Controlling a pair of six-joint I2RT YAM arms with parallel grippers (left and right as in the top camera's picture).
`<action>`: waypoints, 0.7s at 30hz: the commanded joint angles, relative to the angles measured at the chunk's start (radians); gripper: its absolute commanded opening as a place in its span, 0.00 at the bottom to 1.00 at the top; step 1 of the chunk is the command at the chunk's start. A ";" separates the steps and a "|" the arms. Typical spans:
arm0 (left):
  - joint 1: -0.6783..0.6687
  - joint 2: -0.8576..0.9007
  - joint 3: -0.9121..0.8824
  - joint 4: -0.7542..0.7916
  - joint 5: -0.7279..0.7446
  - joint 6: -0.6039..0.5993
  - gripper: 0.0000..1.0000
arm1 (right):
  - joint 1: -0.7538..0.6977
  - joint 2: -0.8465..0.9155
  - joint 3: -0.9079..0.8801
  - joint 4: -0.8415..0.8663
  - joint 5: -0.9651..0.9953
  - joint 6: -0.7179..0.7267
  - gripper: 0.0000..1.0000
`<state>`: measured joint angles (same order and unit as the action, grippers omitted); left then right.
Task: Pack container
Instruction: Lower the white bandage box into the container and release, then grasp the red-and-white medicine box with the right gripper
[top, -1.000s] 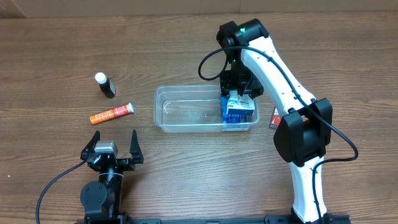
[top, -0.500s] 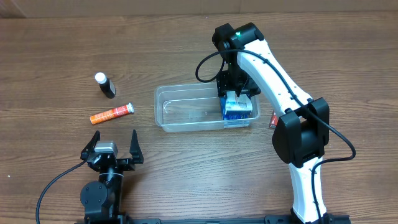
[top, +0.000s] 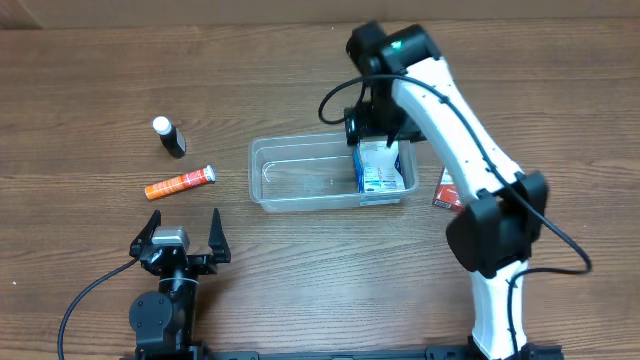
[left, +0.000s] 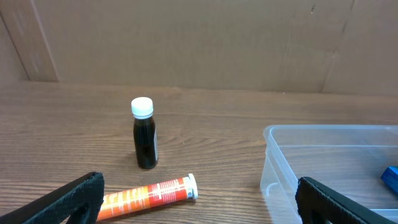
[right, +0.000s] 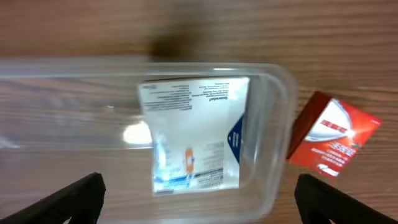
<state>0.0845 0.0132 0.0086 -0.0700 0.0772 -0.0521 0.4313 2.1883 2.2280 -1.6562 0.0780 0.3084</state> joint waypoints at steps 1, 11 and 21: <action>-0.006 -0.009 -0.004 -0.001 -0.007 0.011 1.00 | -0.104 -0.080 0.062 -0.030 0.011 -0.001 1.00; -0.006 -0.009 -0.004 -0.001 -0.007 0.011 1.00 | -0.473 -0.080 -0.162 0.004 -0.001 -0.002 1.00; -0.006 -0.009 -0.004 -0.001 -0.007 0.011 1.00 | -0.451 -0.080 -0.552 0.300 -0.114 -0.002 1.00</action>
<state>0.0845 0.0132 0.0086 -0.0700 0.0772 -0.0521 -0.0391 2.1201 1.7161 -1.3869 -0.0086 0.3099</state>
